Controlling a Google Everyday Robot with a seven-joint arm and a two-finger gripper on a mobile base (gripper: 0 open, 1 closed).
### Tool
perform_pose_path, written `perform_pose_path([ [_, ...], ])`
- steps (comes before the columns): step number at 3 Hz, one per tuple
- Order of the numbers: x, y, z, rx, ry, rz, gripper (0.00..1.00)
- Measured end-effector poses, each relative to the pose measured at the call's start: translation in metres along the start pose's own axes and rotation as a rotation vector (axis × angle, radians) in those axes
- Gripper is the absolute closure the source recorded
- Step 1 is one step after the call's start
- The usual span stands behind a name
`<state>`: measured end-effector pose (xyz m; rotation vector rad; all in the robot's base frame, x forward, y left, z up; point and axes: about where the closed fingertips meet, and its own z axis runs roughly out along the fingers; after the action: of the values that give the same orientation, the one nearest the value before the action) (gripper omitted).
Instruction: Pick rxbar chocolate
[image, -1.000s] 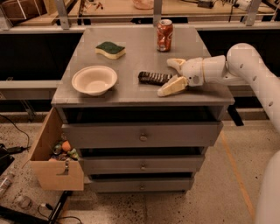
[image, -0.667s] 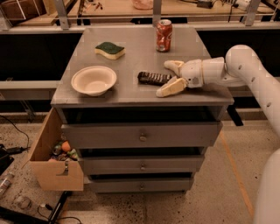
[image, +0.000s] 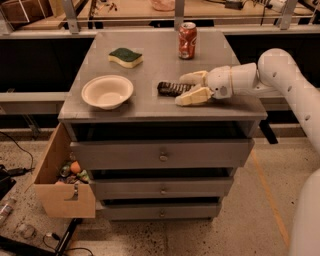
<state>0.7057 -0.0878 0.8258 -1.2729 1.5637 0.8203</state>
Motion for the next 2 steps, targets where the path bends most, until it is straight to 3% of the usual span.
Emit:
perform_pose_path([
  [1,-0.0028,-0.0001,-0.0008,0.0,0.0,0.0,0.88],
  [2,-0.0029,-0.0001,-0.0008,0.0,0.0,0.0,1.0],
])
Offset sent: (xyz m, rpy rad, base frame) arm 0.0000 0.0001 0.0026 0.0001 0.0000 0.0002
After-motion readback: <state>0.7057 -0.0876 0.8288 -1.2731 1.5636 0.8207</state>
